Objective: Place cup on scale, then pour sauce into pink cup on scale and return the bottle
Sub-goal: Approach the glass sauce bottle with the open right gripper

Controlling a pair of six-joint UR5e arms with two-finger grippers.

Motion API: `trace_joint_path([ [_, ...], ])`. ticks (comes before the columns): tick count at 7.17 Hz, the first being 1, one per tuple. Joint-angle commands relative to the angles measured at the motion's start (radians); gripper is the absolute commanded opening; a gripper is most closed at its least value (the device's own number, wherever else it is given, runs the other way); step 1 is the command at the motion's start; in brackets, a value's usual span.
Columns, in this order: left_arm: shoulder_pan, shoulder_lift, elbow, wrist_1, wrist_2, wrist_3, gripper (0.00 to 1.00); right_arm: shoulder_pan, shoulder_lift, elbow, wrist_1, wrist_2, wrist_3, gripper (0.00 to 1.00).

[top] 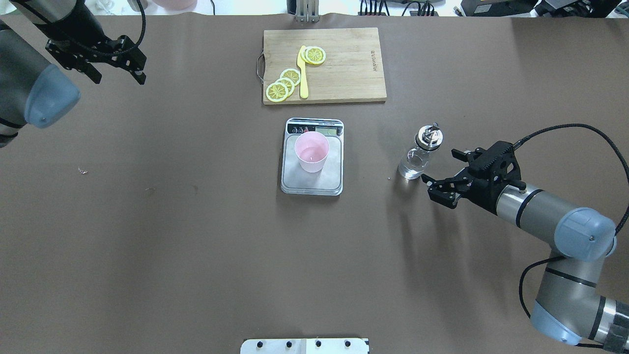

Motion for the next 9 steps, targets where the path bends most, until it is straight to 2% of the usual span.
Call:
trace_joint_path([
  [1, 0.000, -0.001, -0.001, 0.000, 0.000, 0.000, 0.98, -0.033, 0.020, -0.001, -0.022, -0.070, 0.019, 1.00],
  [5, 0.000, 0.001, 0.000, 0.000, 0.002, 0.000, 0.98, -0.051, 0.046, -0.003, -0.032, -0.082, 0.027, 1.00],
  [9, 0.000, 0.001, 0.002, 0.000, 0.003, 0.000, 0.98, -0.046, 0.017, -0.014, -0.022, -0.085, 0.027, 1.00],
])
